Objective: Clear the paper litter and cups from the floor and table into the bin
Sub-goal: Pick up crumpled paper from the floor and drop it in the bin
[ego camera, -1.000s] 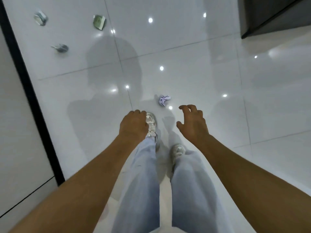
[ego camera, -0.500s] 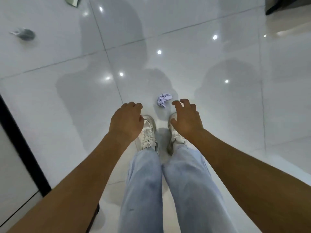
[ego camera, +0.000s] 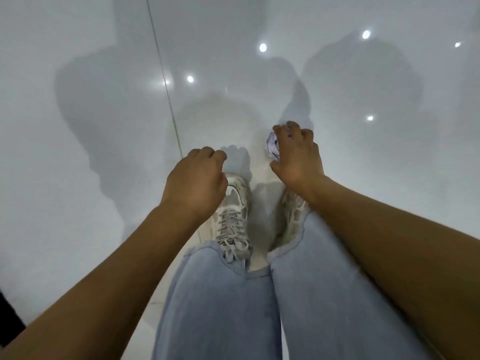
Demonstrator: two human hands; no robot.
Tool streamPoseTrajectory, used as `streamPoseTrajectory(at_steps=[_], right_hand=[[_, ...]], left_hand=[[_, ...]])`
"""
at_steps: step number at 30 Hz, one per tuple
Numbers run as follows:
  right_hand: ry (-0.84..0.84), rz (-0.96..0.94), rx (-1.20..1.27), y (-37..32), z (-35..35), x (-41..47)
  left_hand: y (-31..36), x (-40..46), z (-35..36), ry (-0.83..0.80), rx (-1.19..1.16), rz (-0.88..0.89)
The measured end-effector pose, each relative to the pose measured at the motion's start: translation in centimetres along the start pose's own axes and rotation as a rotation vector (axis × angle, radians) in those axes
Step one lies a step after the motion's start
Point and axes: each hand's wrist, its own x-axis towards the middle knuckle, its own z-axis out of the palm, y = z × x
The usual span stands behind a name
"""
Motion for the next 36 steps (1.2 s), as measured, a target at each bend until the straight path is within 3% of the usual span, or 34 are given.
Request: streamPoseTrajectory(at_steps=[9,23,36], right_hand=[[0.065,-0.043,0.078,-0.6,-2.5,-2.0],[0.141,-0.261,0.238,-9.3,-24.0,-16.4],[0.077,-0.434,0.101,-14.4,-32.5,-21.2]], left_hand=[[1.5,0.8,-2.0,-0.049,-0.187,-0.028],[8.1,-8.5,-19.9,-0.052,-0.326,0.105],[6.5,-16.1,-27.0,0.107,-0.466,0.05]])
